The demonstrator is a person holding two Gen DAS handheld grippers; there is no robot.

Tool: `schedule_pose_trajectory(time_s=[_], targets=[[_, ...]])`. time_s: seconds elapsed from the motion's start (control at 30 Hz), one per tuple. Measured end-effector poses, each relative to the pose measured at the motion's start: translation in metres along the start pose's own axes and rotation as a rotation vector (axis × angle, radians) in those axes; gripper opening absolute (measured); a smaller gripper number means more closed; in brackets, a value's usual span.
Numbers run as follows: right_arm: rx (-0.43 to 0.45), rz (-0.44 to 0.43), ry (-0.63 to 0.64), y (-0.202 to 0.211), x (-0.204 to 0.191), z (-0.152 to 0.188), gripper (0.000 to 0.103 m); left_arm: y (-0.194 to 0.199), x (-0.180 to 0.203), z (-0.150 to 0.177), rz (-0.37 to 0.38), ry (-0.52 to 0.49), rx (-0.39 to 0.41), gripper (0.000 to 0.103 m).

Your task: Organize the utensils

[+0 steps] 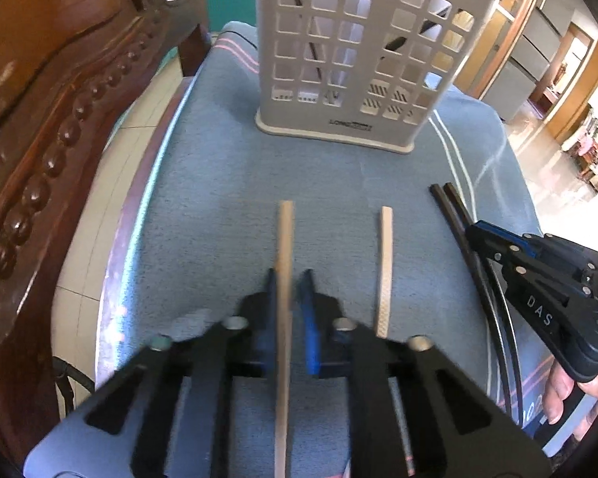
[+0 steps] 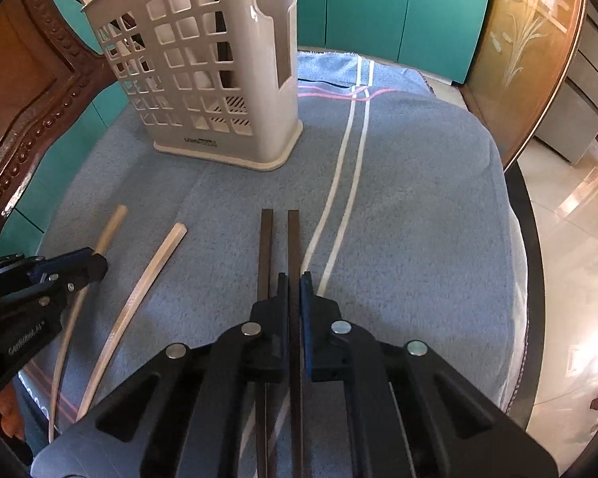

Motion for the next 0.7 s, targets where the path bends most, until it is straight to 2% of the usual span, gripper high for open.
schedule_pose_trajectory(time_s=[0.07,0.17,0.5,0.7], targets=[[0.023,-0.002,-0.003,0.010,-0.001,-0.001,0.007,0.002,0.003,-0.001,0.010,-0.004,0.010,0.007],[0.074,-0.010,-0.010,0.034,-0.001,-0.008,0.007,0.018,0.006,-0.011,0.019,-0.003,0.068,0.007],[0.278,-0.062,-0.050,0.134,0.004,-0.047,0.007,0.119,0.025,-0.052,0.075,-0.050,0.278,0.007],[0.354,-0.080,-0.061,0.173,0.005,-0.059,0.007,0.165,0.029,-0.061,0.102,-0.060,0.361,0.007]])
Point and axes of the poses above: each gripper's, at about its wrist camera, not at the fingertips, and y roughly against the way its jaws point, x to its right, z to its underside, the point moved 10 cm from there along -y, roughly the way its jaws point, and after that the axes turned 5 degrees about x, right-handed, at the moved point
